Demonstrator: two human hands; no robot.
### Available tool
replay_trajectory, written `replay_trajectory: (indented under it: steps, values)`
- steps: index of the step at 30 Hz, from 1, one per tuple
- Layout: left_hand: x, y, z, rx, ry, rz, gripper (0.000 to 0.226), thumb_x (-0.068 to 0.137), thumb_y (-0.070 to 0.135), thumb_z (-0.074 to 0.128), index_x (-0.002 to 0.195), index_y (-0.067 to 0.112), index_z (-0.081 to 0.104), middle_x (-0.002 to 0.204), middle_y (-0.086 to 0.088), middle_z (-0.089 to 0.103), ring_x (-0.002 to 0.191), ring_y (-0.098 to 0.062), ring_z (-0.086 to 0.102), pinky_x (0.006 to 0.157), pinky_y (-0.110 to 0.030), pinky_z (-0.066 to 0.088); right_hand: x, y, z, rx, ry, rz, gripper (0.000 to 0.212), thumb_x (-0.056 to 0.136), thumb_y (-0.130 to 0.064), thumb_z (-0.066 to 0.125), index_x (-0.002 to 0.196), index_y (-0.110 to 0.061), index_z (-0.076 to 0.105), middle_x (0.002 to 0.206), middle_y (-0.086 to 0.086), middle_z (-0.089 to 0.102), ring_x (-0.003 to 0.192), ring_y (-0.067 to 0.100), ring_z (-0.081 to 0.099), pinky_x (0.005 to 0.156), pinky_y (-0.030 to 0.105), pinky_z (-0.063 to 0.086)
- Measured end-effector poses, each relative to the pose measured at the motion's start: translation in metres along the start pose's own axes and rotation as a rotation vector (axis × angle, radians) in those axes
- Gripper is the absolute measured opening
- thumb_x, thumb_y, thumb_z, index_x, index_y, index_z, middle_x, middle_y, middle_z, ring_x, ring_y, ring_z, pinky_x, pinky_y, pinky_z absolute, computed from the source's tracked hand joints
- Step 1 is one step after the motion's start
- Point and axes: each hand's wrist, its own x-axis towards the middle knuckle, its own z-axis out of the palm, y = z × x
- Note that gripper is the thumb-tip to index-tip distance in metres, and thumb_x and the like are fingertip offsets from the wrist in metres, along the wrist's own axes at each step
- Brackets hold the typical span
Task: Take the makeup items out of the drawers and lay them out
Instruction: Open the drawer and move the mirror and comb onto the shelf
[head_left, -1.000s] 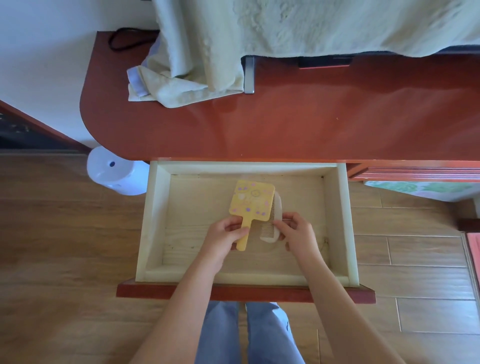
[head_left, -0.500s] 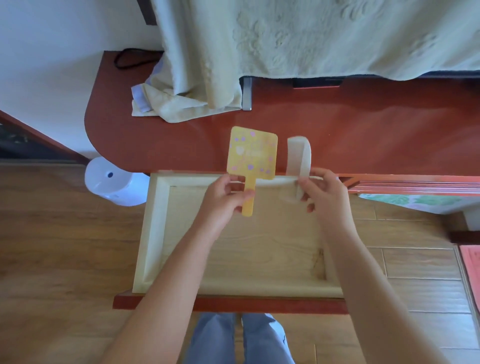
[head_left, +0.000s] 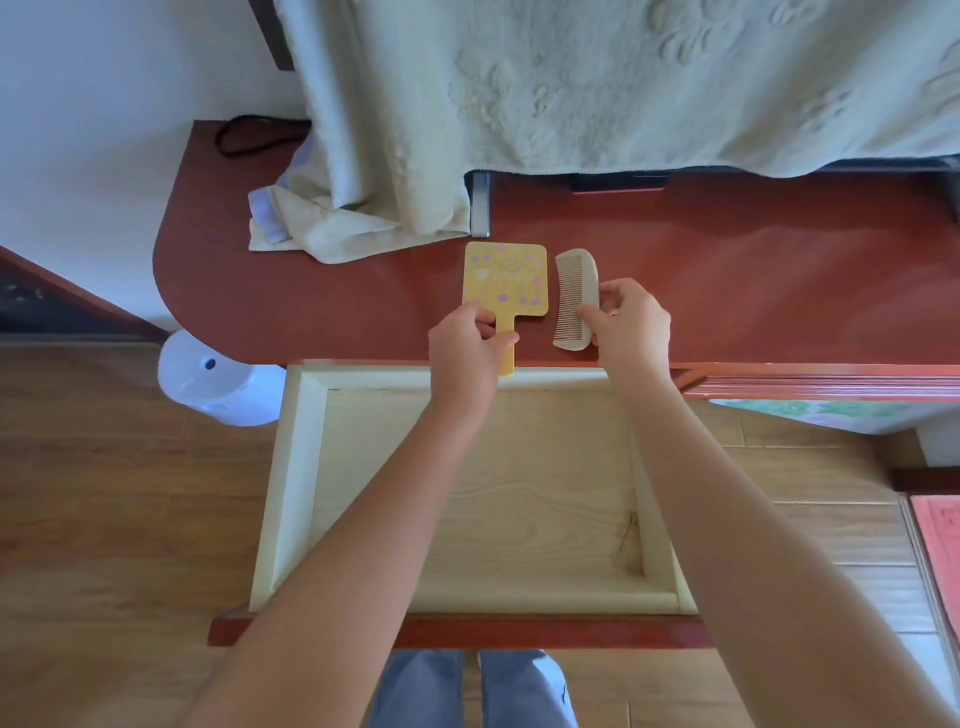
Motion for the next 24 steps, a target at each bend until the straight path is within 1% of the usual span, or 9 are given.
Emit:
replay_trajectory:
  steps: [2,6,11,14,16,18,19,21,24]
  values:
    - [0.001,0.004,0.003,0.133,0.026,0.055,0.022,0.078,0.015,0.073,0.096,0.006,0.064,0.08,0.001,0.062,0.075,-0.02,0.059,0.066,-0.033,0.049,0.002,0.002,0.001,-0.06,0.012,-0.018,0.018,0.083,-0.018,0.062,0.101,-0.013,0.061,0.095,0.004,0.057,0.083,0.02,0.052,0.071,0.036,0.047]
    - [0.005,0.007,0.006,0.33,0.061,0.1,0.026,0.081,0.02,0.072,0.103,0.009,0.062,0.089,-0.003,0.066,0.078,-0.023,0.062,0.066,-0.036,0.05,0.005,0.004,0.004,-0.157,0.02,-0.059,0.019,0.087,-0.019,0.059,0.103,-0.01,0.06,0.104,0.01,0.059,0.081,0.016,0.044,0.067,0.028,0.033]
    - [0.006,0.003,0.01,0.404,0.066,0.131,0.028,0.083,0.024,0.071,0.105,0.01,0.06,0.096,-0.006,0.064,0.084,-0.027,0.062,0.069,-0.038,0.049,0.004,0.007,0.005,-0.144,0.031,-0.08,0.019,0.088,-0.021,0.056,0.103,-0.009,0.059,0.103,0.011,0.059,0.081,0.017,0.045,0.068,0.027,0.033]
    - [-0.001,-0.004,0.006,0.425,0.069,0.216,0.032,0.086,0.032,0.066,0.108,0.01,0.059,0.099,-0.005,0.06,0.086,-0.023,0.059,0.066,-0.032,0.043,-0.008,0.009,-0.002,-0.154,0.016,-0.162,0.022,0.09,-0.023,0.054,0.108,-0.011,0.059,0.103,0.008,0.057,0.081,0.019,0.05,0.069,0.026,0.035]
    - [-0.013,-0.014,-0.002,0.39,0.062,0.306,0.033,0.089,0.037,0.059,0.108,0.01,0.06,0.098,-0.004,0.06,0.086,-0.02,0.058,0.066,-0.032,0.046,-0.026,0.015,-0.012,-0.143,0.003,-0.217,0.022,0.09,-0.022,0.053,0.109,-0.014,0.06,0.101,0.003,0.055,0.076,0.015,0.053,0.069,0.023,0.036]
    - [-0.032,-0.029,-0.019,0.344,-0.024,0.364,0.037,0.091,0.041,0.049,0.109,0.011,0.06,0.101,-0.001,0.059,0.095,-0.017,0.056,0.076,-0.033,0.048,-0.055,0.03,-0.025,-0.127,-0.053,-0.254,0.02,0.09,-0.02,0.054,0.108,-0.016,0.061,0.098,-0.002,0.054,0.072,0.007,0.052,0.069,0.02,0.036]
    - [-0.043,-0.037,-0.03,0.337,-0.102,0.375,0.043,0.09,0.046,0.043,0.112,0.013,0.059,0.107,0.001,0.058,0.102,-0.015,0.053,0.084,-0.029,0.045,-0.073,0.04,-0.031,-0.132,-0.105,-0.267,0.02,0.09,-0.022,0.055,0.109,-0.018,0.061,0.097,-0.004,0.055,0.073,0.006,0.052,0.071,0.022,0.038]
    - [-0.071,-0.057,-0.054,0.375,-0.282,0.38,0.058,0.087,0.057,0.033,0.124,0.016,0.052,0.122,0.003,0.053,0.116,-0.007,0.044,0.095,-0.018,0.032,-0.112,0.065,-0.042,-0.175,-0.225,-0.277,0.023,0.09,-0.029,0.057,0.11,-0.019,0.06,0.097,-0.007,0.056,0.079,0.007,0.053,0.072,0.024,0.041]
    - [-0.116,-0.093,-0.089,0.451,-0.478,0.369,0.083,0.079,0.079,0.024,0.138,0.022,0.038,0.14,0.011,0.037,0.129,0.004,0.023,0.106,-0.019,0.017,-0.17,0.102,-0.054,-0.241,-0.398,-0.267,0.04,0.084,-0.049,0.054,0.114,-0.024,0.059,0.104,-0.015,0.055,0.093,0.005,0.053,0.078,0.012,0.035]
